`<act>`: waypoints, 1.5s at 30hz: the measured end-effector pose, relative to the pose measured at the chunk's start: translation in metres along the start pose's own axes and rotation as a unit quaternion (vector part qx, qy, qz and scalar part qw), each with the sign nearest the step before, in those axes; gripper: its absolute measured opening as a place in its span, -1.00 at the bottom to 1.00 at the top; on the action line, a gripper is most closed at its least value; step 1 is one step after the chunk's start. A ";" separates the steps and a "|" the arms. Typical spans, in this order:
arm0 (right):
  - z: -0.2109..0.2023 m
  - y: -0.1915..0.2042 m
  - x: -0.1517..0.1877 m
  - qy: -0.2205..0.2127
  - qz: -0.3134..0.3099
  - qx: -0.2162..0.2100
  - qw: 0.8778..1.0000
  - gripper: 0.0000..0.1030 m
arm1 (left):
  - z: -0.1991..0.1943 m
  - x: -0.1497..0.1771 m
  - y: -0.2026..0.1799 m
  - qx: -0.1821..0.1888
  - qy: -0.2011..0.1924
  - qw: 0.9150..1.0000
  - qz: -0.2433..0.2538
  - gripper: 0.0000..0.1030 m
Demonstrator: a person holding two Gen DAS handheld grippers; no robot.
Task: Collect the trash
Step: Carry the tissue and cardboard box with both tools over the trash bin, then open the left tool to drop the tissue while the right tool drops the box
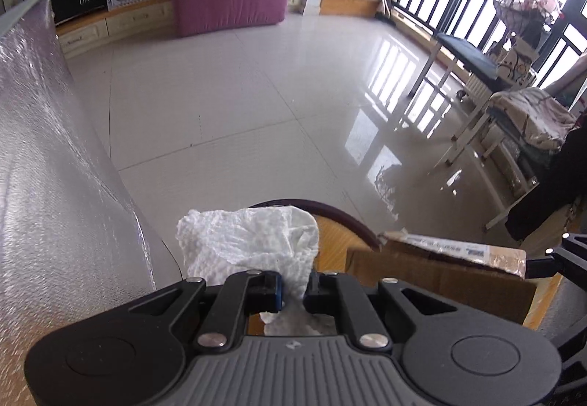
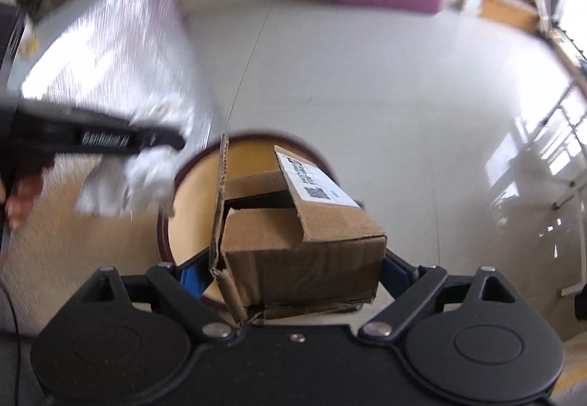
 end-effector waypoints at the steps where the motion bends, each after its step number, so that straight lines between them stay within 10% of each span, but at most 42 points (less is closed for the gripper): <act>1: 0.010 0.001 -0.005 0.019 -0.016 -0.006 1.000 0.79 | 0.007 -0.002 0.003 -0.002 0.005 1.000 0.001 -0.82; 20: 0.169 0.068 -0.055 0.254 -0.225 -0.087 0.937 0.80 | 0.076 -0.014 0.029 -0.025 0.077 0.996 -0.024 -0.82; 28: 0.209 0.092 -0.044 0.252 -0.301 -0.055 0.918 0.87 | 0.100 -0.009 0.032 -0.043 0.112 0.992 -0.036 -0.82; 40: 0.177 0.065 -0.026 0.182 -0.297 -0.101 0.932 1.00 | 0.123 0.009 0.020 -0.050 0.140 0.989 0.019 -0.80; 45: 0.165 0.053 -0.036 0.156 -0.271 -0.123 0.942 1.00 | 0.134 0.017 0.022 -0.068 0.161 0.984 0.038 -0.49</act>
Point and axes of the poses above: each gripper's, at about its wrist camera, not at the fingertips, and z roughly the way its jaws point, y to its left, x to its underside, the point moved 1 cm from there along z, roughly the way its jaws point, and after that the axes turned 13 degrees about -z, right-handed, at the moved point
